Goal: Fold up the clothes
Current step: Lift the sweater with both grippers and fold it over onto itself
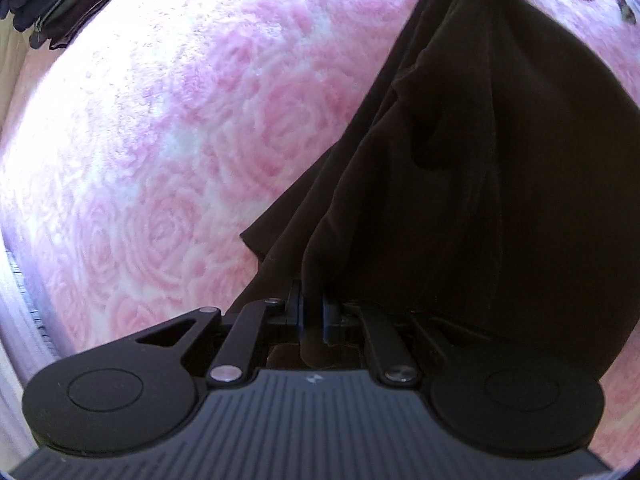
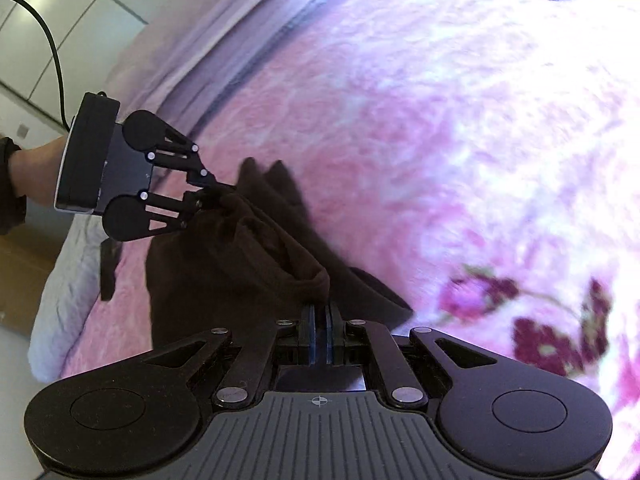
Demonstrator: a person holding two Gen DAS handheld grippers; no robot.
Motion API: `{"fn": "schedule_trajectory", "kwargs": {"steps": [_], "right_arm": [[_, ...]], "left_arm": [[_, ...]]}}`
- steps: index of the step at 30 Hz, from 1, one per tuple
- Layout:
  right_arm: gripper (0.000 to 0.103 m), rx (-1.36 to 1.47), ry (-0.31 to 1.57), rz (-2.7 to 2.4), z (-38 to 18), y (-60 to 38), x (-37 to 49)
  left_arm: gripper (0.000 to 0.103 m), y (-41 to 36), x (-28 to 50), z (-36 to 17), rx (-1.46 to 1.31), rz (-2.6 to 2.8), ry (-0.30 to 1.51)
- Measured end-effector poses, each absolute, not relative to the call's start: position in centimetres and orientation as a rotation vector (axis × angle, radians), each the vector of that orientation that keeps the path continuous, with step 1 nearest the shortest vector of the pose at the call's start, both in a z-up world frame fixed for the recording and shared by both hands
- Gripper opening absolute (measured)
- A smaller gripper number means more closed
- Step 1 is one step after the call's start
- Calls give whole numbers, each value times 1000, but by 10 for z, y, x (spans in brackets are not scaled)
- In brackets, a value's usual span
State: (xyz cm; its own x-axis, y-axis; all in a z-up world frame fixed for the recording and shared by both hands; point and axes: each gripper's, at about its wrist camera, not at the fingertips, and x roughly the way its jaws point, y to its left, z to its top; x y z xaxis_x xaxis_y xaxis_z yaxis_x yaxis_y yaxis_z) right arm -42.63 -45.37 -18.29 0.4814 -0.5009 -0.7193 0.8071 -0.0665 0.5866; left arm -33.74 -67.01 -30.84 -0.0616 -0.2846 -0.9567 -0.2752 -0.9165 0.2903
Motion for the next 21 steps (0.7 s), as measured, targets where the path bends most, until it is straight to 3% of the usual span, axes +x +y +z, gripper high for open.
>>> {"fn": "schedule_trajectory", "kwargs": {"steps": [3, 7, 11, 12, 15, 21], "right_arm": [[0, 1258, 306, -1133, -189, -450, -437], [0, 1285, 284, -1151, -188, -450, -441], [4, 1268, 273, -1131, -183, -448, -433], [11, 1268, 270, -1126, -183, -447, -431], [62, 1260, 259, -1117, -182, -445, -424], [62, 1294, 211, -1102, -197, -457, -417]], "left_arm": [[8, -673, -334, -312, 2129, -2216, -605], [34, -691, -326, -307, 1996, -2201, -432], [35, -707, -302, -286, 1836, -2167, -176], [35, -710, -294, -280, 1794, -2156, -113], [36, -707, -265, -268, 1698, -2111, 56], [38, -672, -226, -275, 1594, -2034, 285]]}}
